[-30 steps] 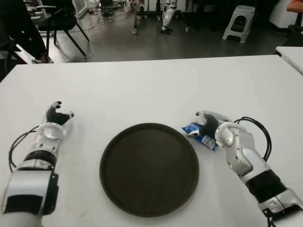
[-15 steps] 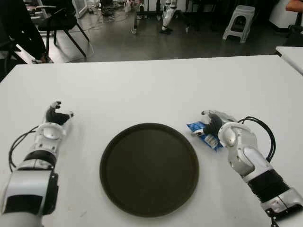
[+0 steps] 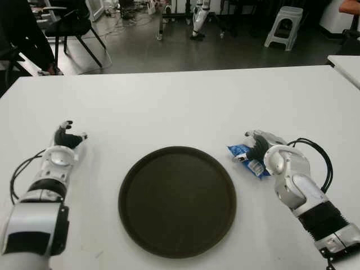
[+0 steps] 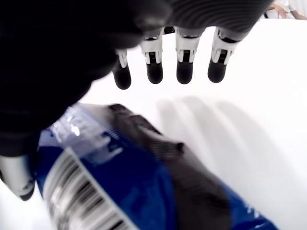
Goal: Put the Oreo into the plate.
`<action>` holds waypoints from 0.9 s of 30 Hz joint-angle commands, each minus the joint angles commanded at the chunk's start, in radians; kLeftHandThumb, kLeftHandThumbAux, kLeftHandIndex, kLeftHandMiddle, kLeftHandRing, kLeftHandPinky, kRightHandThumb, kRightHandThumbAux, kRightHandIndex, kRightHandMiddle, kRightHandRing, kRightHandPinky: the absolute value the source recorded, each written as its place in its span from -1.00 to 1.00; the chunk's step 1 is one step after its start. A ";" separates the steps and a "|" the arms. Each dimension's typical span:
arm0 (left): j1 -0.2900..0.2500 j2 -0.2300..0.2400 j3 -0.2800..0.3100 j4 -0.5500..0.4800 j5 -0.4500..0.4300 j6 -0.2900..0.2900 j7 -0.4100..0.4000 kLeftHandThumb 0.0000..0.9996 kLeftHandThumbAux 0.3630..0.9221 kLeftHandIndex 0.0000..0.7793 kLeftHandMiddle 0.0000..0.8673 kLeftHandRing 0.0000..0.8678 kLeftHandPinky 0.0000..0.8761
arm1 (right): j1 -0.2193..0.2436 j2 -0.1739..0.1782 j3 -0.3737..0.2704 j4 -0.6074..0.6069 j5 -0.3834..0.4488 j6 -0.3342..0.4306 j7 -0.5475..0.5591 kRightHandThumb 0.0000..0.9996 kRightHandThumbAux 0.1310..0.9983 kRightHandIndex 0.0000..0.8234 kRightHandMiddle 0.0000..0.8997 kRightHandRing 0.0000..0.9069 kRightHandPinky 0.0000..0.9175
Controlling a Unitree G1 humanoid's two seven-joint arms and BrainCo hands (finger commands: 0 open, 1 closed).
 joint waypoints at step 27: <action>0.001 0.003 0.008 -0.002 -0.008 -0.002 -0.003 -0.53 0.40 -0.90 -0.71 -0.62 -0.57 | 0.024 -0.010 0.016 -0.028 0.003 0.021 0.073 -1.00 -0.04 -1.00 -1.00 -0.97 -0.84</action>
